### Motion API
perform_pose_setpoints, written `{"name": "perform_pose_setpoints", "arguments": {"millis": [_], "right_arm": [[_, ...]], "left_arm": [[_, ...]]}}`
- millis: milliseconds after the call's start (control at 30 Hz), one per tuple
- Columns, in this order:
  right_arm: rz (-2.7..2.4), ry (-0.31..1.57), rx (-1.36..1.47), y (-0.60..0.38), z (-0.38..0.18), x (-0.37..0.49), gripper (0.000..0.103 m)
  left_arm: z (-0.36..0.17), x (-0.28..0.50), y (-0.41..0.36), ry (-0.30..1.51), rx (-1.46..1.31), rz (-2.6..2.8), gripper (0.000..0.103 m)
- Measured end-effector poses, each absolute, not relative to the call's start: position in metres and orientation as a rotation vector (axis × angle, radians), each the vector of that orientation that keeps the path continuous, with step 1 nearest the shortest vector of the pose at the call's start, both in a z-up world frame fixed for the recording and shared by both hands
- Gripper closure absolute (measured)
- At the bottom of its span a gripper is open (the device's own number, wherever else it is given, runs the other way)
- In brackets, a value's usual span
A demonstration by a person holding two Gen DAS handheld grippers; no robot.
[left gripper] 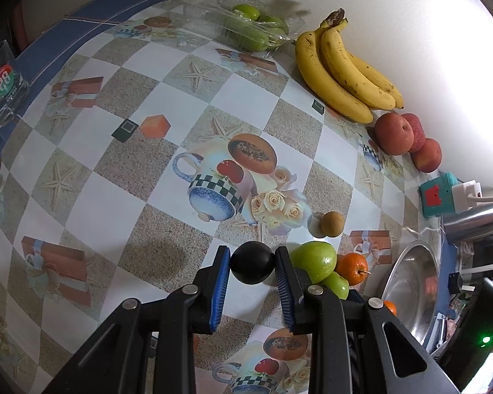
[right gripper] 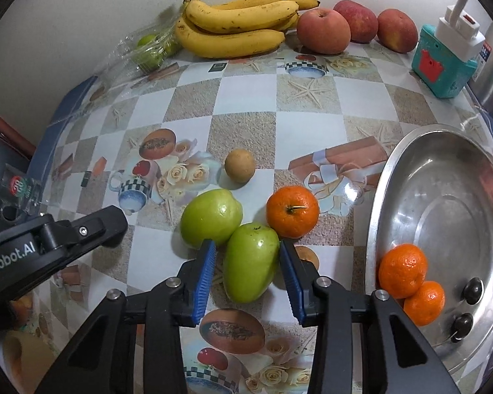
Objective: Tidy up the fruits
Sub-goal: 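Grasp a green pear with the right tool while the left tool holds the plum, then carry the black plum and green pear in both tools over the steel bowl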
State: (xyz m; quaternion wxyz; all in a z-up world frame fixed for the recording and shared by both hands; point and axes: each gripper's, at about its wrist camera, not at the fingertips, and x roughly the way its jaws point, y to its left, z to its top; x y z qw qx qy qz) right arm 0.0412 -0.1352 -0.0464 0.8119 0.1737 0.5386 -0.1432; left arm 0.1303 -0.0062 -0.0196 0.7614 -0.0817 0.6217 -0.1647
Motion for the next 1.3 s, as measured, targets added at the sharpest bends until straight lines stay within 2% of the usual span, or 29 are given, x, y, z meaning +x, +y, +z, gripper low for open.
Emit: {"name": "perform_pose_setpoints", "arguments": {"millis": [800, 1300], "right_arm": [[-0.28, 1.183, 0.424, -0.137, -0.053, 0.035, 0.063], [-0.262, 1.075, 0.527, -0.149, -0.016, 0.013, 0.063]], "left_arm": [[-0.021, 0.132, -0.007, 1.353, -0.164, -0.349, 0.073], [-0.016, 0.132, -0.006, 1.332, -0.152, -0.337, 0.073]]}}
